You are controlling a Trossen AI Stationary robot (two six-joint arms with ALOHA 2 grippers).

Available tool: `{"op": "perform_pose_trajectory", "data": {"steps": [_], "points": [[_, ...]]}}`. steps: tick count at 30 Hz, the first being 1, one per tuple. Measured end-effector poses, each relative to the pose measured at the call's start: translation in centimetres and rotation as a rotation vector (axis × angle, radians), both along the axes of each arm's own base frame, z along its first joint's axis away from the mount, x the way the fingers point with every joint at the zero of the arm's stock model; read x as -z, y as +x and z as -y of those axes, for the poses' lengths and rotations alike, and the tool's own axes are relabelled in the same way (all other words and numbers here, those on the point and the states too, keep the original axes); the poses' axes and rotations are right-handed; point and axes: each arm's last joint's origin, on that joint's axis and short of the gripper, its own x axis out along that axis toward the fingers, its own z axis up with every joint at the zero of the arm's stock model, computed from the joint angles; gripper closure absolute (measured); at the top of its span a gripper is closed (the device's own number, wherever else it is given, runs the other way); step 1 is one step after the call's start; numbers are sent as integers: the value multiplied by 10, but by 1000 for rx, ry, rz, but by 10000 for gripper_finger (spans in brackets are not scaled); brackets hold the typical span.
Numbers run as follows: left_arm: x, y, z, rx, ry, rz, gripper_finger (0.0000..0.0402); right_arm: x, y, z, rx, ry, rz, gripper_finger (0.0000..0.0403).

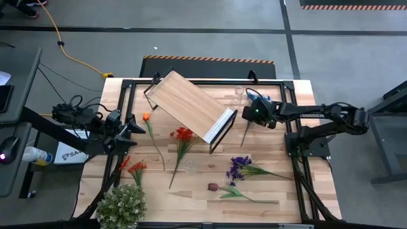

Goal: Pick and place flowers into a vace then onto a shelf
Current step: Put the blue flowers into the top transparent flower vase

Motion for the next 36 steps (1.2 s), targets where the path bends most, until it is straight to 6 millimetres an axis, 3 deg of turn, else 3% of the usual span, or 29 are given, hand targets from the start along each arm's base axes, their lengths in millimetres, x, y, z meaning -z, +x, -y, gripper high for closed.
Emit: {"op": "perform_pose_trajectory", "data": {"steps": [26, 29, 36], "points": [[0, 0, 0, -5, 1, 0, 64, -4, 3, -2, -125, 37, 15, 215], [0, 0, 0, -6, 0, 0, 64, -20, 7, -2, -144, 31, -54, 215], [0, 0, 0, -8, 0, 0, 64, -82, 11, -4, -105, 0, -241, 215]]}}
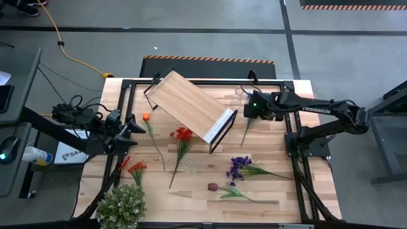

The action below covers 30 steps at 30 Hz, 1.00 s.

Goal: Pick and place flowers into a vace then onto a shelf
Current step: Put the blue flowers into the top transparent flower vase

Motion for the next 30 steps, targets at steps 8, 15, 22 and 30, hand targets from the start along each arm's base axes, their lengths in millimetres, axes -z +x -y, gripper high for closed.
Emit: {"op": "perform_pose_trajectory", "data": {"steps": [8, 15, 22, 30], "points": [[1, 0, 0, 0, 3, -7, 64, 2, 1, -3, 62, 28, -34, 215], [1, 0, -1, -26, 0, -8, 64, 24, 17, -6, 76, 28, -87, 215], [1, 0, -1, -34, -3, -9, 64, 54, 33, -3, 73, 60, -190, 215], [1, 0, -1, -34, -7, -10, 64, 70, 40, 2, 92, 60, -239, 215]]}}
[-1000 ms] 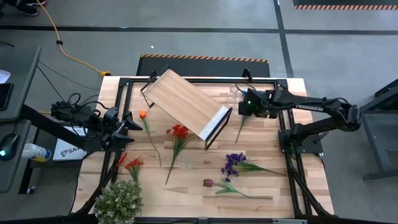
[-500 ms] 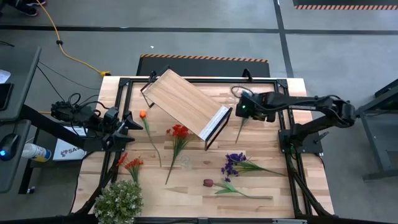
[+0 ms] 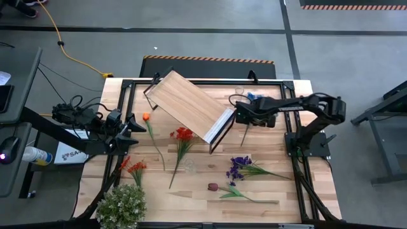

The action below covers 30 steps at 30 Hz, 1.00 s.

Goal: Pick and place flowers into a vace then onto a shelf
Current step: Put the blue flowers into the top transparent flower vase

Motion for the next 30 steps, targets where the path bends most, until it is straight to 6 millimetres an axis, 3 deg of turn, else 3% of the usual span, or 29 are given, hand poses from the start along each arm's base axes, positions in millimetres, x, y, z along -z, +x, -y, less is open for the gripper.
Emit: {"op": "perform_pose_trajectory", "data": {"steps": [11, 25, 30], "points": [[0, 0, 0, 2, -21, -4, 64, -1, -6, 11, 106, -36, -4, 214], [0, 0, 0, 3, -20, -5, 64, -12, -15, 11, 75, -17, 1, 214], [2, 0, 0, 3, -14, -19, 64, 11, -20, 9, 106, 6, 72, 214]]}}
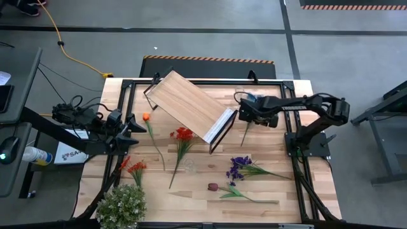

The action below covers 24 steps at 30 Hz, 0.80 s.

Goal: Pick and place flowers into a vace then onto a shelf
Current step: Put the blue flowers into the top transparent flower vase

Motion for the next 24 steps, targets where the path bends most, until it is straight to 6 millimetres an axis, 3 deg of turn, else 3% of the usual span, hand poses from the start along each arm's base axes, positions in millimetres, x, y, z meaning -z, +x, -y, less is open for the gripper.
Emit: {"op": "perform_pose_trajectory", "data": {"steps": [3, 7, 15, 24], "points": [[0, 0, 0, 1, -7, -3, 64, 18, -5, -2, 19, 7, 65, 214], [0, 0, 0, -9, -22, -7, 64, 25, -10, -4, 47, -17, 96, 214], [0, 0, -2, -60, -27, -7, 64, 2, -6, 2, 21, -133, 157, 214], [0, 0, -2, -60, -27, -7, 64, -2, -6, 2, 18, -132, 183, 214]]}}
